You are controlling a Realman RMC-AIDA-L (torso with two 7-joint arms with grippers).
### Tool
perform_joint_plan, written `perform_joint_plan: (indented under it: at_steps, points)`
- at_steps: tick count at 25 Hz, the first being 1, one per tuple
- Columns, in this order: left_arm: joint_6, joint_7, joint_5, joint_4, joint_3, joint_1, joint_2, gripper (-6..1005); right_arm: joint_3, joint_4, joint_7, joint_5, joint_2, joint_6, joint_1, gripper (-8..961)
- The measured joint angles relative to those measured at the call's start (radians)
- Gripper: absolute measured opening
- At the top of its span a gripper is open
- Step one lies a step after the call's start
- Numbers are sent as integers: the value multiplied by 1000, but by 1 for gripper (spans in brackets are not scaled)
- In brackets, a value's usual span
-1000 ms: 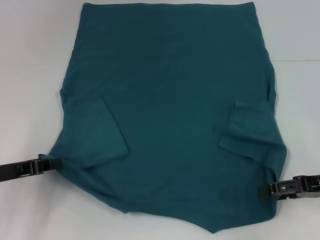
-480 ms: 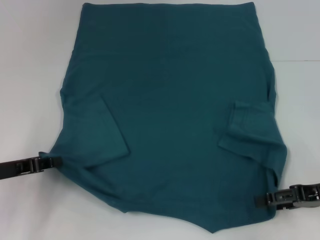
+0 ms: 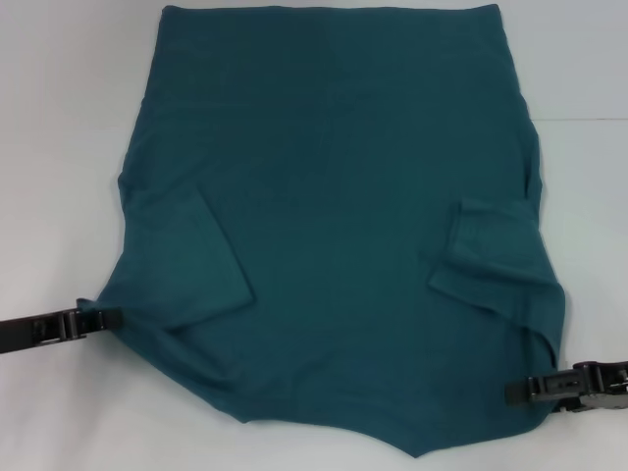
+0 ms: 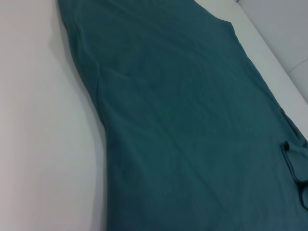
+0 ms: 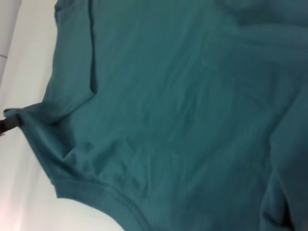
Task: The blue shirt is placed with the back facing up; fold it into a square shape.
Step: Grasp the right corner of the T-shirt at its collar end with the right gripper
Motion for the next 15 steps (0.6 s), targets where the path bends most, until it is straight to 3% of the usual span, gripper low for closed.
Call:
perform_joint_plan:
  at_steps: [15]
  points:
    - [-8,1,-1,0,0,-3,0,4,88,-5,-5,4,-12,11,-9,895]
